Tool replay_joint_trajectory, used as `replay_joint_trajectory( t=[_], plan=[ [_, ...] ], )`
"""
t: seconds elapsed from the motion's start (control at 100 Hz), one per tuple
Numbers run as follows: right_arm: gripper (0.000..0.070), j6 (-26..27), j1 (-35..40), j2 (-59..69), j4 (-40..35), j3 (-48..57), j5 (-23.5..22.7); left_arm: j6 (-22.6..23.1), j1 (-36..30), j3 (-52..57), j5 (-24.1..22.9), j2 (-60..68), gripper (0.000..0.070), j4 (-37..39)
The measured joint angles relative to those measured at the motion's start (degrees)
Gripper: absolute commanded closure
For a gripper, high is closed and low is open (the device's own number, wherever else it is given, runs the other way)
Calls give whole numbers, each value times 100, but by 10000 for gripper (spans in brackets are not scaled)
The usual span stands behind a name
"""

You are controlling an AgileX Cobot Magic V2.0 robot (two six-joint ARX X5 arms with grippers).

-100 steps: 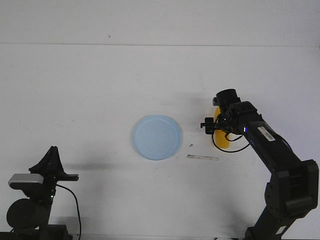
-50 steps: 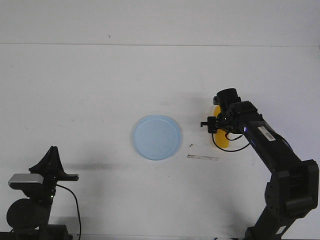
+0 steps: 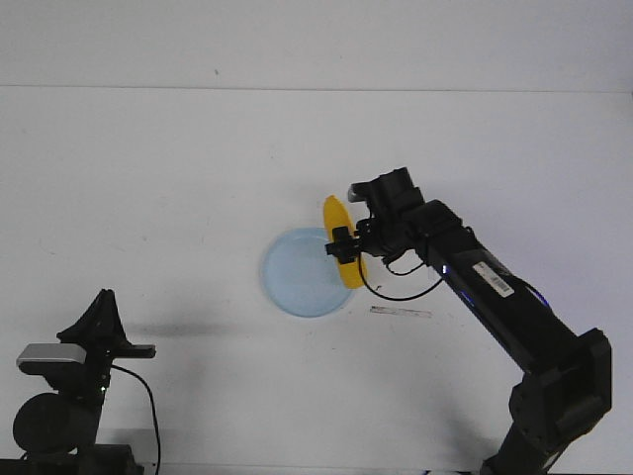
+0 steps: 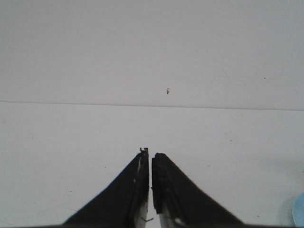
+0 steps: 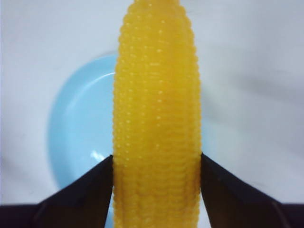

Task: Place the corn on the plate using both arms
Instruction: 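Lift the corn with the right gripper and carry it over the plate, then lower the corn onto the plate and open the right gripper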

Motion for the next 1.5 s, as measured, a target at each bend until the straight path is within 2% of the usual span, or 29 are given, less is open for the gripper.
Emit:
replay_joint_trajectory(
  t=[0.17,0.61,0.71,0.88,0.93,0.99,1.29,1.42,1.5],
  plan=[
    [390,76,422,339,275,0,-166,0,0,0,0,0,699,0],
    [386,151,680,861,413,-11,-118,0,0,0,0,0,699,-2],
    [324,151,680,870,417,-11,-96,0,0,0,0,0,699,0],
    [311,151,671,870,433,-11,-83,0,0,0,0,0,699,0],
    [265,151,664,870,452,-11,-59,0,0,0,0,0,699,0],
    [213,151,667,870,472,-11,28,0,0,0,0,0,699,0],
    [213,149,566,337,522,-11,254,0,0,0,0,0,699,0],
    [216,90,560,-114,682,-11,592,0,0,0,0,0,699,0],
    [217,-9,538,-354,647,-11,1005,0,0,0,0,0,699,0]
  ],
)
